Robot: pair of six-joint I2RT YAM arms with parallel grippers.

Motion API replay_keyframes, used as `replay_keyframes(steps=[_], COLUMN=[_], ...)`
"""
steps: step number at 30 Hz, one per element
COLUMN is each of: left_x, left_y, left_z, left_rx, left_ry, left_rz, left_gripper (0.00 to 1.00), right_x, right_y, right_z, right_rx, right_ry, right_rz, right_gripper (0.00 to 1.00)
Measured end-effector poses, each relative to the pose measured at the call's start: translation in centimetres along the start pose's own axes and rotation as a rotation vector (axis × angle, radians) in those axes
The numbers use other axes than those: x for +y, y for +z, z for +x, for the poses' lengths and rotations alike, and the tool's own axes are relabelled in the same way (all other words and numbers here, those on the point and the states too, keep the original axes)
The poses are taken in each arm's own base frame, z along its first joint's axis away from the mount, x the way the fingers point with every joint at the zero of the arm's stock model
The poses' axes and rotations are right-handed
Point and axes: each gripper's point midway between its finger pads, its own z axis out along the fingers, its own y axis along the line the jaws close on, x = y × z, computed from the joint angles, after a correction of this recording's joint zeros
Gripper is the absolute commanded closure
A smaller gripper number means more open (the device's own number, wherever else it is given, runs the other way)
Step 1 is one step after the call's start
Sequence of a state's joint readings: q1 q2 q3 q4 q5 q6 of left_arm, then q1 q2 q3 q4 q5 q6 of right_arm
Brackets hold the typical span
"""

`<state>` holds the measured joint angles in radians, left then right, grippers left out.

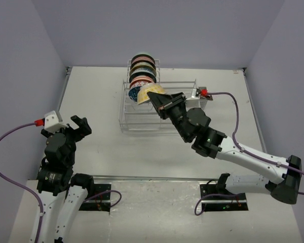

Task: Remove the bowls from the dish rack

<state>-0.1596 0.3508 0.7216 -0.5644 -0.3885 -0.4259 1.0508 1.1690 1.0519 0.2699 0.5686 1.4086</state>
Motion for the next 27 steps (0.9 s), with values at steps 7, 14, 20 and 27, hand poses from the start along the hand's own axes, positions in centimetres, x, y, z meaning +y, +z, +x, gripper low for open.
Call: replay_keyframes(steps=[7,14,20,27], left_x=[-0.1,-0.2,-0.3,-0.3], left_y=[0.0,0.0,0.0,-0.1], left_z=[0.0,0.1,0.1,-0.1], left_rx=[0.001,0.004,0.004,-0.001], left_ry=[0.000,0.000,0.001,-0.001], left_rz=[0.006,0.014,0.015,0.018], left_gripper=[0.00,0.00,0.00,0.00], right_x=[1.0,-4.6,-16.7,-28.8], right_y=[-4.7,-10.2,-14.3,-19.2], right_z=[-1.2,-4.1,-4.6,-5.8], right_rx=[0.115,0.301,0.593,0.913], right_ry=[-0.417,-0.905,-1.166,-1.364], right_rz=[-0.066,0.158,0.569,1.100], right_gripper=[1.00,1.00,1.00,1.00])
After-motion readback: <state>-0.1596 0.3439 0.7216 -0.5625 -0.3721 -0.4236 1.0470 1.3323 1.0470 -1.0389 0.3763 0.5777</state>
